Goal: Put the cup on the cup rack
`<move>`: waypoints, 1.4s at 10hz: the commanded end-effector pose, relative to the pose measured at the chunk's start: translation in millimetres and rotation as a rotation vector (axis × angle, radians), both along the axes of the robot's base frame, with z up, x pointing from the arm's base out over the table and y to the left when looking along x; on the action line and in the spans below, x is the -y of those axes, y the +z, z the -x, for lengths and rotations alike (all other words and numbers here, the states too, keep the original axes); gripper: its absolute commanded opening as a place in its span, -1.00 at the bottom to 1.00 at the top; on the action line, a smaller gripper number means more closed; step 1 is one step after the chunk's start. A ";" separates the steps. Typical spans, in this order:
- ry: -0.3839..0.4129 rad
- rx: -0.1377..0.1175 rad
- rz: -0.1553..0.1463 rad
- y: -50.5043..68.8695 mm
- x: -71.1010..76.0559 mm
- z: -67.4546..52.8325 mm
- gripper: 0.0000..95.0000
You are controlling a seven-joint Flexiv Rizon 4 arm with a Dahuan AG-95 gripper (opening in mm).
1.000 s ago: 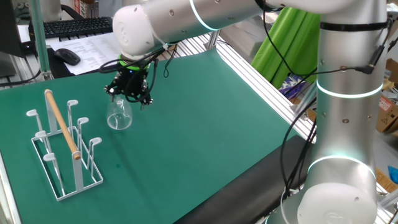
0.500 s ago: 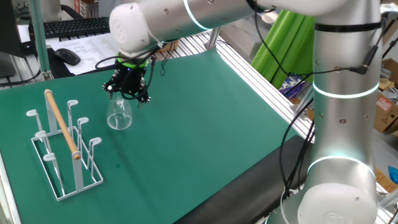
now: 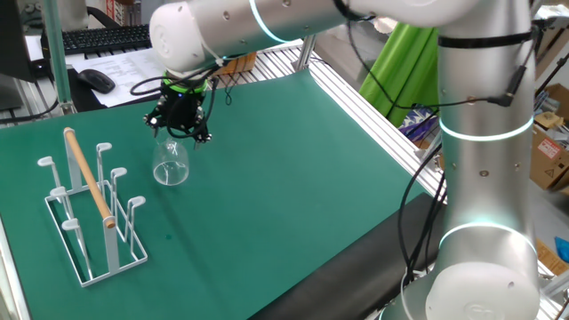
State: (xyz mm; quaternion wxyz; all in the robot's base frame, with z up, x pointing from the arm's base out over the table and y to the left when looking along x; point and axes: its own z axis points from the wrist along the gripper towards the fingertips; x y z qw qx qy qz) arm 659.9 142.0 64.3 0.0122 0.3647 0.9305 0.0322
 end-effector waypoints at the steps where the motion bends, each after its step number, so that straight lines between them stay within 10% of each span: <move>1: 0.003 0.003 0.005 -2.7 0.6 -4.5 1.00; 7: 0.034 0.013 0.009 -4.0 2.1 -14.3 0.60; 10: 0.054 0.024 0.012 -4.6 2.6 -14.7 -0.60; 12: 0.049 0.022 0.010 -4.6 2.6 -14.7 -0.60; 13: 0.045 0.022 0.010 -4.6 2.6 -14.7 -0.20; 14: 0.046 0.022 0.012 -4.6 2.6 -14.7 -0.20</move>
